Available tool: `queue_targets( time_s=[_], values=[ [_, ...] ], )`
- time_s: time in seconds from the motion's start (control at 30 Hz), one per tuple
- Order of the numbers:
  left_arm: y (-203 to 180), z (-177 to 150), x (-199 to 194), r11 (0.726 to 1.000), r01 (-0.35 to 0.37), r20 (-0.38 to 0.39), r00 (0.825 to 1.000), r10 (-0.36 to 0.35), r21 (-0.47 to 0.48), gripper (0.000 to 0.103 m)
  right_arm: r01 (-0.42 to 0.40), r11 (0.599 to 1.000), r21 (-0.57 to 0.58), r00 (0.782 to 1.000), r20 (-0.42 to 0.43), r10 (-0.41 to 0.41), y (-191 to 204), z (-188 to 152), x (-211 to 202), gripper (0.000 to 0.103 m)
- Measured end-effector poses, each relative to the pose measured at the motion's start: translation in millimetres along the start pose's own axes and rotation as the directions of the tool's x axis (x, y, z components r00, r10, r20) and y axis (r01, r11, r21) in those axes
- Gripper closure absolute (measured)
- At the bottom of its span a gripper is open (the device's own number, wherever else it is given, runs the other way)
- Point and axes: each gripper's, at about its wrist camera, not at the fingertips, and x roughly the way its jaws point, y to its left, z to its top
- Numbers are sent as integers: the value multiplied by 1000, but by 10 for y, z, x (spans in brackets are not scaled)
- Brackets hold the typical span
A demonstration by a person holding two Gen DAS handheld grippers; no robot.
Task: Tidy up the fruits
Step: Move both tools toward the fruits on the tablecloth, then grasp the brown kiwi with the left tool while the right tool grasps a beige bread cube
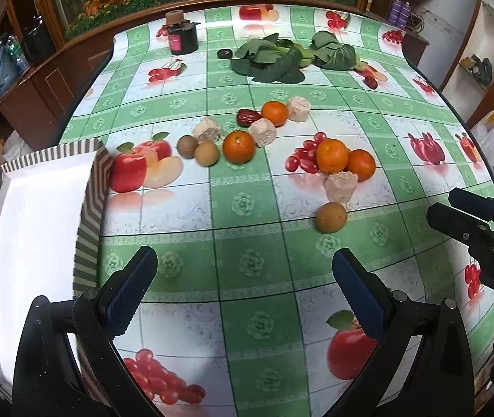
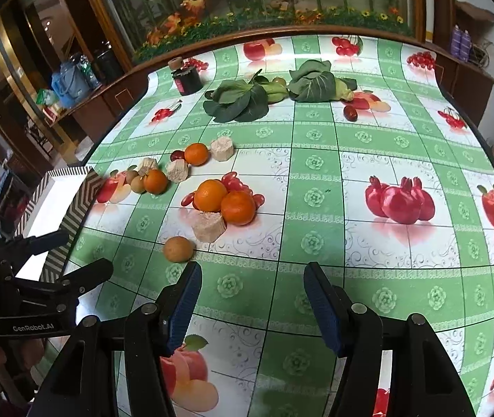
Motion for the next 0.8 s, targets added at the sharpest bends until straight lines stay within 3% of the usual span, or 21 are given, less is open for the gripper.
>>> queue_targets(
  time_s=[0.27, 0.43, 0.77, 0.8],
  values=[
    [-114, 47, 163, 999, 34, -29, 999, -34, -5, 1, -9, 1000, 16, 1000, 26, 9, -97, -17, -58, 43],
    [-204, 112, 252, 999, 46, -27, 999, -46, 1, 1, -4, 1000, 15, 1000, 24, 4, -169, -3, -38, 49],
    [-423, 164, 476, 996, 83, -54, 995, -81, 36, 19, -24, 1000, 19, 1000, 9, 24, -255, 4, 28, 51],
    [-445, 166, 499, 996, 83, -51, 995, -81, 42, 27, -31, 999, 19, 999, 7, 31, -259, 11, 39, 52]
  ],
)
